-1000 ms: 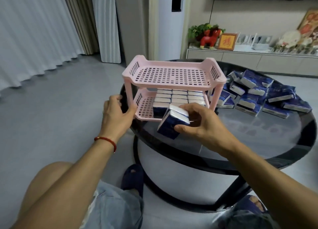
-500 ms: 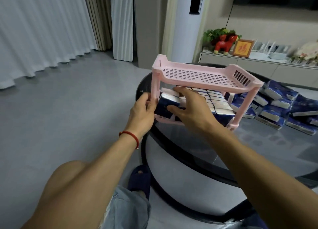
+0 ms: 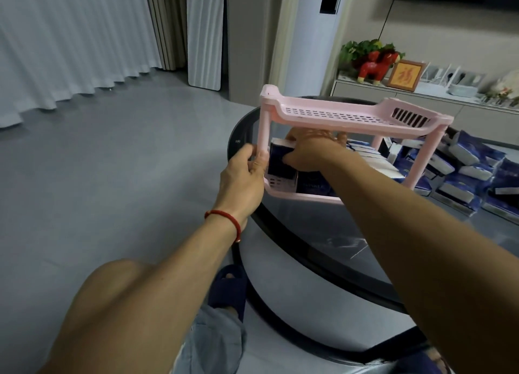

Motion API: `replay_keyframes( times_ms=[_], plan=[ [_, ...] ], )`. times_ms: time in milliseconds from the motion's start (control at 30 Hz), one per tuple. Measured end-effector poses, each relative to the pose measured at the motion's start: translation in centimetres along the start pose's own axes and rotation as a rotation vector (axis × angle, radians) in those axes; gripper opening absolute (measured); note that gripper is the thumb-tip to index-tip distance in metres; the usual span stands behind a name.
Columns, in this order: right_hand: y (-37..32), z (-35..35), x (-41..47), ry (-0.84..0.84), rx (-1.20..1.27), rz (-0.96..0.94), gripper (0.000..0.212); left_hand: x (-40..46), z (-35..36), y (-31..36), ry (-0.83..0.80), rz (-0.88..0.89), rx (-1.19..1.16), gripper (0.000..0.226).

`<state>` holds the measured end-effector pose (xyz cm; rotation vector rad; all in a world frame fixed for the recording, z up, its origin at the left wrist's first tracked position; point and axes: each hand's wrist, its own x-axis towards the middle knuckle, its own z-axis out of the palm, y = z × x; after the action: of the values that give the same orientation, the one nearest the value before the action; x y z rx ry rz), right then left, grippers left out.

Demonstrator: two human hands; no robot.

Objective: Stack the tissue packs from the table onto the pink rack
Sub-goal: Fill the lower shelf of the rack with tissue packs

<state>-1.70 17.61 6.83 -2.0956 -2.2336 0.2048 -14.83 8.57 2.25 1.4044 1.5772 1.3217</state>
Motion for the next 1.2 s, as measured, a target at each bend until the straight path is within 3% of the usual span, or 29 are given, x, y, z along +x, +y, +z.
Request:
replay_keyframes(
  times_ms=[267,433,567,700,900,1033,1200],
  plan=[
    [0.4,-0.6,1.2,-0.101,0.106,0.002,0.045,0.1,0.0,-0.1,-0.016,-0.016,-0.013,0.026],
    [1.7,-0.8,1.3,-0.153,0.263,-0.072,0.073,0.0,0.0,0.1,-0.016,-0.03,-0.041,0.027],
    [3.5,-1.7,0.1,-0.131,0.28,-0.269,0.046,0.2,-0.1,0.1,-0.015,-0.035,-0.066,0.027],
    [3.5,-1.8,-0.2,-0.135,0.406,-0.308,0.012,0.3,0.0,-0.1,-0.013,-0.038,-0.075,0.026],
    [2.2,-0.9,1.5,-0.167,0.277,-0.251,0.047,0.6,0.0,-0.5,-0.026,-0.036,-0.086,0.025],
    [2.2,-0.2,2.5,-0.137,0.262,-0.247,0.028,0.8,0.0,-0.8,-0.03,-0.038,-0.086,0.025],
    [2.7,-0.5,1.9,-0.133,0.267,-0.266,0.037,0.9,0.0,-1.1,-0.021,-0.033,-0.093,0.024]
  ],
)
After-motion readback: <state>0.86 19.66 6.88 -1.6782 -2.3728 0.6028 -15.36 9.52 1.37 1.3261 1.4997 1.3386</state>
